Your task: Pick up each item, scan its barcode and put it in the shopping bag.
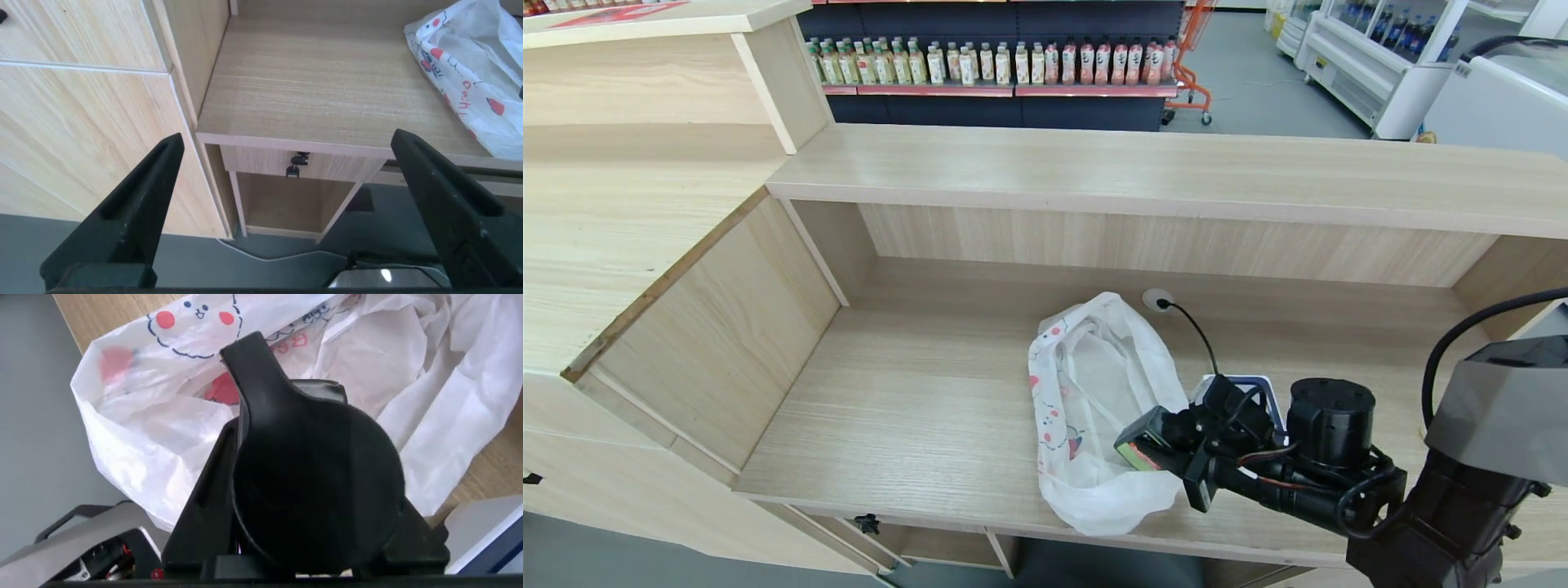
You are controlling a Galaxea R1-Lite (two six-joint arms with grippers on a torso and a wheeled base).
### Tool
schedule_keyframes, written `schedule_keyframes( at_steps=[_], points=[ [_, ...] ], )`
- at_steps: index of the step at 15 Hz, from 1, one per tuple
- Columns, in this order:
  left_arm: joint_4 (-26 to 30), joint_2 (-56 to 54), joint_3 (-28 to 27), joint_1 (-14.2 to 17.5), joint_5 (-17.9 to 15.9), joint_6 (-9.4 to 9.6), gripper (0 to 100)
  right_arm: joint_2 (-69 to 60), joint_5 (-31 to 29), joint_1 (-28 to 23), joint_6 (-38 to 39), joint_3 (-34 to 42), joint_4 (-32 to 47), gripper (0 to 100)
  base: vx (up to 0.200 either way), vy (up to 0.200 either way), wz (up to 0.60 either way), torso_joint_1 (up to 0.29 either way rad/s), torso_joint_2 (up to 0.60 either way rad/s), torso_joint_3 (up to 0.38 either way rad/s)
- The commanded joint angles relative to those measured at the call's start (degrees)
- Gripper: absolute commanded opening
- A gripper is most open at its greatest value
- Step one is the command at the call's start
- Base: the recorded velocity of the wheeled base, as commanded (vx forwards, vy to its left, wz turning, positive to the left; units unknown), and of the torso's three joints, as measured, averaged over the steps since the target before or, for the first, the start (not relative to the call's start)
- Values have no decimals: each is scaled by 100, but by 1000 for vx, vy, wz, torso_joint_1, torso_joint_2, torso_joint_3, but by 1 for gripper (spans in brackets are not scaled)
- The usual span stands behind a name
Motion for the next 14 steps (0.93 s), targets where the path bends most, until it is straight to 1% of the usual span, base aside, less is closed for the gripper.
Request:
schedule_keyframes(
  at_steps=[1, 4, 7, 8, 9, 10, 11, 12, 13, 14],
  points=[
    [-2, -1, 0, 1, 1, 0, 100, 74, 1, -1, -4, 12, -1, 100, 0, 0, 0, 0, 0, 0],
    [-2, -1, 0, 1, 1, 0, 100, 3, 1, 7, 23, 56, -1, 100, 0, 0, 0, 0, 0, 0],
    [-2, -1, 0, 1, 1, 0, 100, -726, 1, -10, 234, 91, 201, 100, 0, 0, 0, 0, 0, 0],
    [-2, -1, 0, 1, 1, 0, 100, -1473, 10, -133, 392, 188, 535, 100, 0, 0, 0, 0, 0, 0],
    [-2, -1, 0, 1, 1, 0, 100, -1939, 28, -230, 533, 241, 693, 100, 0, 0, 0, 0, 0, 0],
    [-2, -1, 0, 1, 1, 0, 100, -2458, -7, -247, 831, 249, 931, 100, 0, 0, 0, 0, 0, 0],
    [-2, -1, 0, 1, 1, 0, 100, -3011, -113, -256, 1148, 258, 1335, 100, 0, 0, 0, 0, 0, 0],
    [-2, -1, 0, 1, 1, 0, 100, -3152, -157, -256, 1227, 249, 1476, 100, 0, 0, 0, 0, 0, 0],
    [-2, -1, 0, 1, 1, 0, 100, -4040, -737, -291, 1666, 205, 2504, 100, 0, 0, 0, 0, 0, 0],
    [-2, -1, 0, 1, 1, 0, 100, -4374, -1053, -467, 1833, 197, 2838, 100, 0, 0, 0, 0, 0, 0]
  ],
)
